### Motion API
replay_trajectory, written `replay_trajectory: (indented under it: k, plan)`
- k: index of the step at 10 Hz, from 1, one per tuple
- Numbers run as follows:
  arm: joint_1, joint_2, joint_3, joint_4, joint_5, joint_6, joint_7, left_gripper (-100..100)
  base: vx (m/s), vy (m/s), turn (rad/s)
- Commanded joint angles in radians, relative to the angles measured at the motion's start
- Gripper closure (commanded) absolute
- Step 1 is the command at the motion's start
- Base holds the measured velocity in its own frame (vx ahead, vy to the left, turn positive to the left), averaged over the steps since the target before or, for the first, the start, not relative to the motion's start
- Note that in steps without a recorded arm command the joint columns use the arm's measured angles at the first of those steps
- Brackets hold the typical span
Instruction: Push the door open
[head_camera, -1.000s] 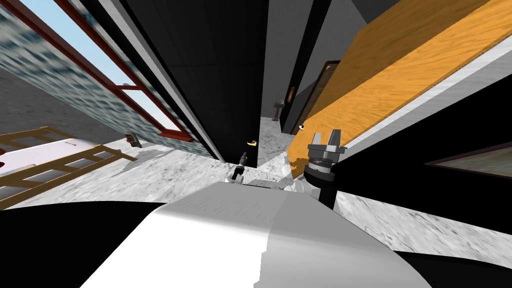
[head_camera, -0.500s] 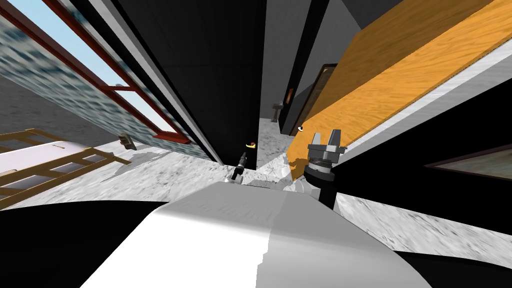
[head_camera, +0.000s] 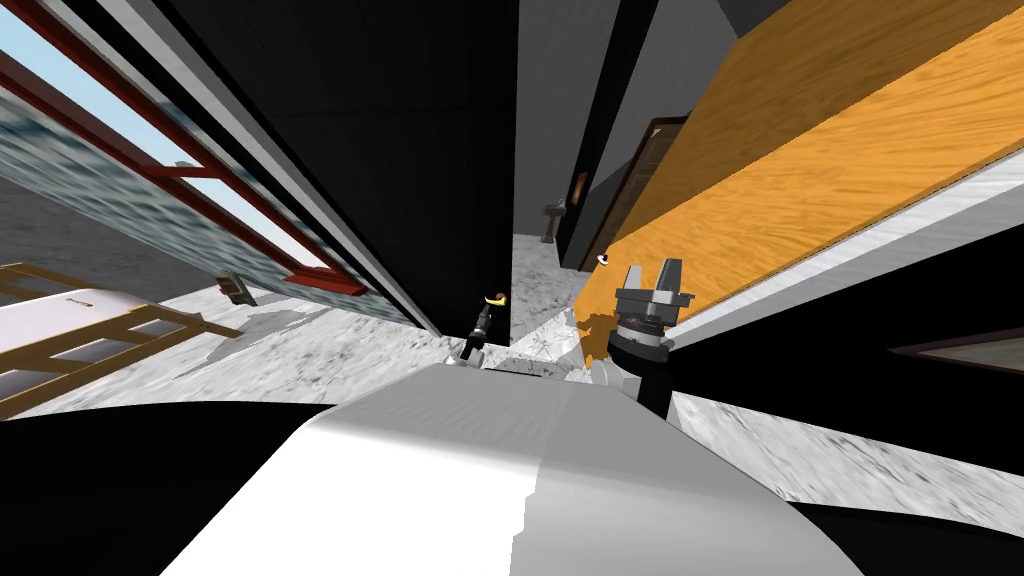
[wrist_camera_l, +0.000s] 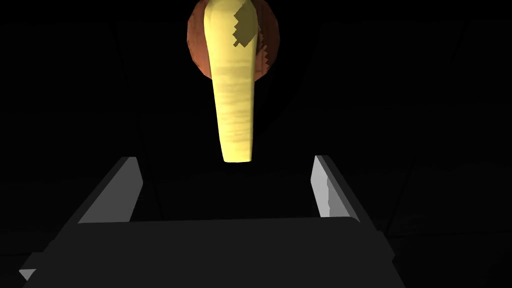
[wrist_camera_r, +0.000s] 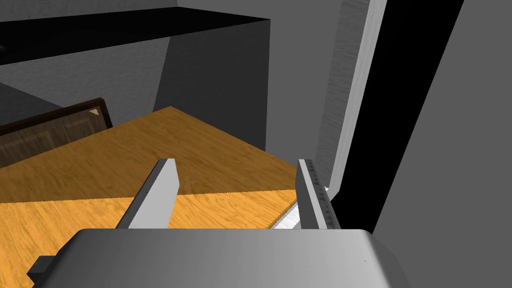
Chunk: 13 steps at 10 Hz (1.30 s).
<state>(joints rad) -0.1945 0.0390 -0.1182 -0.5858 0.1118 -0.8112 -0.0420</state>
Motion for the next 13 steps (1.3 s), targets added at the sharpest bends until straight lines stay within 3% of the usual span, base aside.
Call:
replay_trajectory:
  k: [1, 4, 5, 6, 11, 13]
  plan:
    - [-0.001, -0.003, 0.003, 0.004, 0.001, -0.003, -0.001, -100, 0.212, -0.019, -0.025]
    - [-0.001, -0.021, 0.009, 0.008, 0.004, -0.007, -0.002, -100, 0.199, -0.011, -0.027]
    - [0.0, -0.017, 0.007, 0.004, 0.003, -0.004, -0.002, -100, 0.091, 0.003, -0.004]
    - [0.0, -0.017, 0.007, 0.004, 0.003, -0.004, -0.002, 100, -0.012, -0.001, 0.006]
    - [0.0, -0.017, 0.007, 0.004, 0.003, -0.004, -0.002, 100, -0.018, 0.0, 0.0]
    - [0.002, 0.001, 0.027, 0.008, 0.013, -0.002, -0.008, 100, 0.128, -0.062, 0.036]
